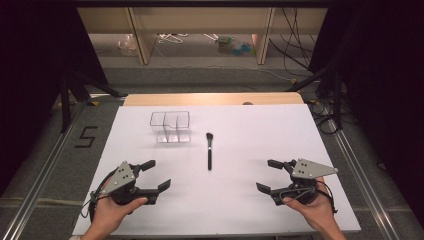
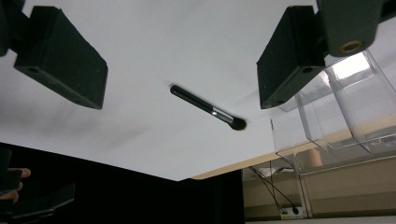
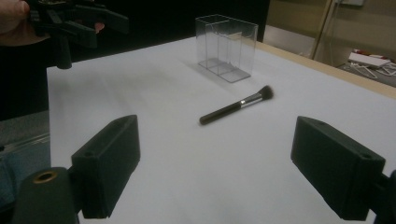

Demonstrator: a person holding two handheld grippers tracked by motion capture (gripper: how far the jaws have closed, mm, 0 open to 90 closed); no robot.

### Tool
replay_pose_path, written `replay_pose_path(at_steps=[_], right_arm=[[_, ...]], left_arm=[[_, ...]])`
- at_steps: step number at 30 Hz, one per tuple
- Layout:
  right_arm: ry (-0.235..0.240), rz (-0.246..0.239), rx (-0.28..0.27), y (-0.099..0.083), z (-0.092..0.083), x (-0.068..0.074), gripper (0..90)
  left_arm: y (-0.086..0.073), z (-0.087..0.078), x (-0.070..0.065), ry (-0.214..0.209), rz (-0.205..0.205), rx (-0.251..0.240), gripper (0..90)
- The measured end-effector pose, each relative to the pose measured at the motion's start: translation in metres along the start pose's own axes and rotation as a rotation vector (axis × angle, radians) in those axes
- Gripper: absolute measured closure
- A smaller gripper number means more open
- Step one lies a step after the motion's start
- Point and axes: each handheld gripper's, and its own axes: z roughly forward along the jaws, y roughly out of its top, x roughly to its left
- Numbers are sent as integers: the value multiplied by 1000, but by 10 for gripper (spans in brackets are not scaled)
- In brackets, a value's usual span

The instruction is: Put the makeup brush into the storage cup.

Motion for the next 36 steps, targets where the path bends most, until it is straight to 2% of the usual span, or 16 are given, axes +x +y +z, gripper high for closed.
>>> replay_pose_path(at_steps=[3, 5, 15, 18, 19, 21, 22, 23, 25, 26, 30, 31, 32, 33, 34, 36], right_arm=[[3, 2, 3, 0, -1, 0, 161], [-9, 3, 1, 1, -1, 0, 161], [-22, 7, 5, 0, 1, -1, 160], [-11, 41, 10, -1, 2, 0, 161], [-25, 20, 16, -1, 1, -2, 160], [-31, 20, 11, -1, 2, -2, 161], [-36, 29, 35, 0, 0, -2, 160], [-33, 30, 17, -1, 2, -2, 160], [-40, 32, 28, 0, 1, -2, 161], [-42, 31, 38, 0, 1, -2, 161], [-39, 28, 42, 0, 1, -2, 161], [-29, 29, 22, -1, 2, -2, 161], [-31, 28, 19, -1, 2, -2, 161], [-35, 33, 8, -1, 3, -1, 161], [-29, 28, 28, -1, 1, -2, 160], [-28, 29, 17, -1, 2, -2, 161]], left_arm=[[0, 0, 0, 0, 14, 3, 161], [0, 0, 0, 3, 2, 4, 162], [4, 1, 0, 28, 16, 20, 188], [8, 6, -2, 31, 7, 47, 197], [10, 8, -3, 27, 12, 59, 206], [13, 14, -5, 20, 8, 96, 211], [14, 18, -5, 16, 13, 118, 217], [15, 22, -6, 9, 10, 132, 221], [21, 36, -6, -5, 32, 183, 225], [21, 36, -6, -5, 32, 183, 228], [30, 58, -3, -21, 66, 226, 242], [34, 70, -1, -24, 61, 260, 242], [34, 70, -1, -24, 61, 260, 243], [39, 82, 1, -29, 64, 288, 243], [39, 82, 1, -29, 64, 288, 246], [44, 93, 1, -29, 65, 312, 252]])
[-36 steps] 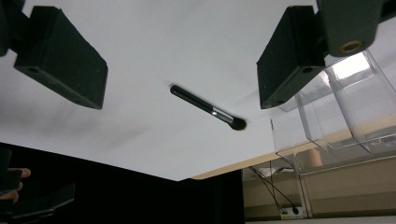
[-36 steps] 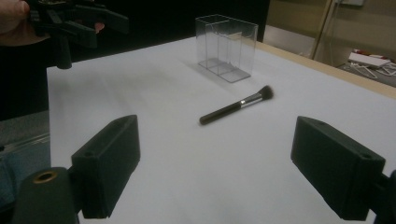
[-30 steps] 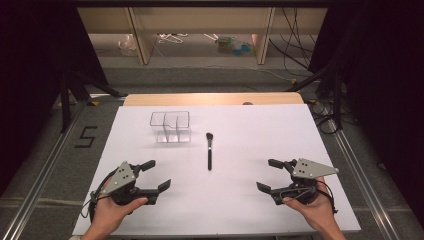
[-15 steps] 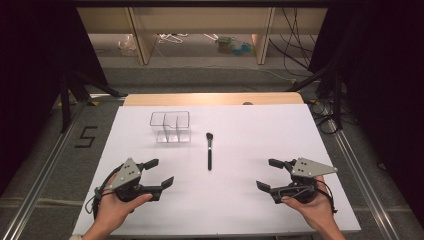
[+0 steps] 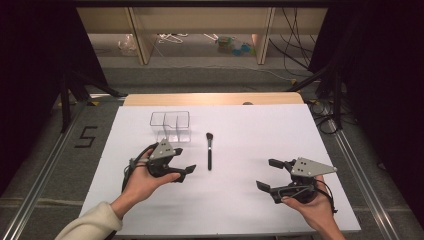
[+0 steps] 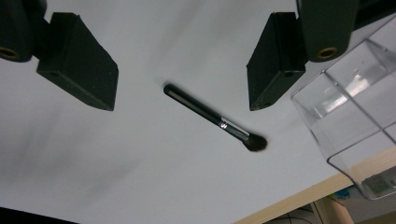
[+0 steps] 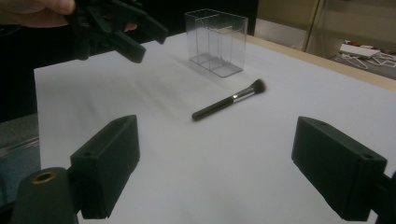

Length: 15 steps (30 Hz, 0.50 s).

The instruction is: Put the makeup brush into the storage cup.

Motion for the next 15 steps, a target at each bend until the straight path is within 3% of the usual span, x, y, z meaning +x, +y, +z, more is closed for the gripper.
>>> replay_pose_path(at_steps=[6, 8, 13, 15], right_arm=[[-1, -3, 2, 0, -1, 0, 160], [-5, -5, 28, 1, -3, 0, 160], [5, -2, 12, -1, 0, -1, 161], [10, -9, 32, -1, 0, -1, 161]], left_arm=[[21, 26, 5, 3, 39, 91, 264], [27, 40, 7, 3, 42, 143, 268], [33, 60, 11, 7, 12, 193, 288], [35, 64, 12, 15, 9, 202, 289]])
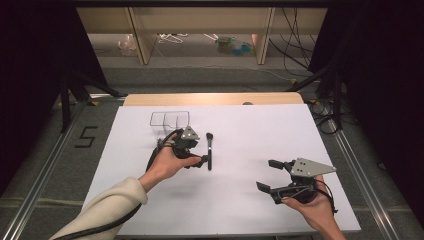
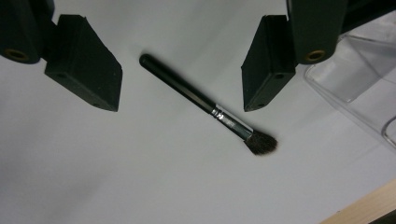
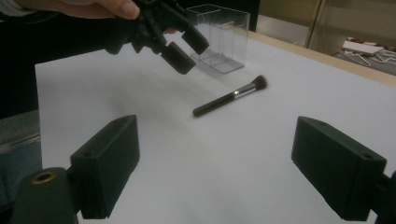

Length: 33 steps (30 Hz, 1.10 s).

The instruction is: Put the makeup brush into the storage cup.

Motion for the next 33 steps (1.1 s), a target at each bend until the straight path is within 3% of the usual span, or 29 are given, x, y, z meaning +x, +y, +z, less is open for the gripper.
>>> replay_pose_path(at_steps=[6, 14, 15, 18, 20, 22, 33], right_arm=[[2, 5, -1, -1, 2, 1, 162], [7, 8, 10, -1, 1, -2, 162], [14, 10, -12, -2, 3, -2, 162], [16, 10, -9, -2, 3, -2, 162], [19, 16, 7, -2, 2, -1, 162], [3, 14, 33, -1, 1, -1, 162], [13, 15, 26, -3, 3, -2, 162]], left_arm=[[13, 24, 8, -2, -28, 103, 292], [15, 46, 12, 11, -70, 182, 306], [15, 49, 11, 20, -80, 185, 310], [14, 54, 13, 9, -58, 234, 317], [14, 57, 12, 24, -80, 224, 332], [13, 59, 13, 16, -80, 246, 335], [14, 68, 13, 14, -106, 272, 352]])
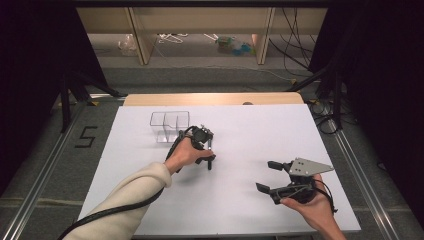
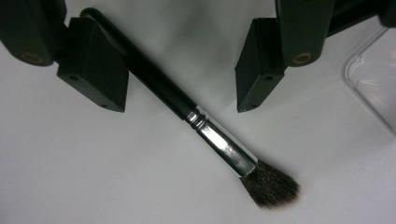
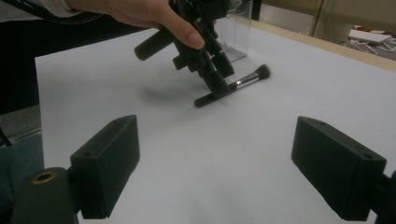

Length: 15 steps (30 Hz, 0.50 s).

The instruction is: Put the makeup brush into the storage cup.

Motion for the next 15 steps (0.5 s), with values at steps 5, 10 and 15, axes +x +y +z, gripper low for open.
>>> replay_pose_path(at_steps=[5, 10, 15], right_arm=[[2, 2, 3, 0, 0, 0, 162], [2, 4, 6, 0, 0, 0, 162], [1, 10, 15, -1, 0, 0, 162]], left_arm=[[2, 3, -1, -2, -5, 15, 369], [5, 4, -2, 17, -5, 45, 401], [15, 3, 2, 28, 18, 141, 510]])
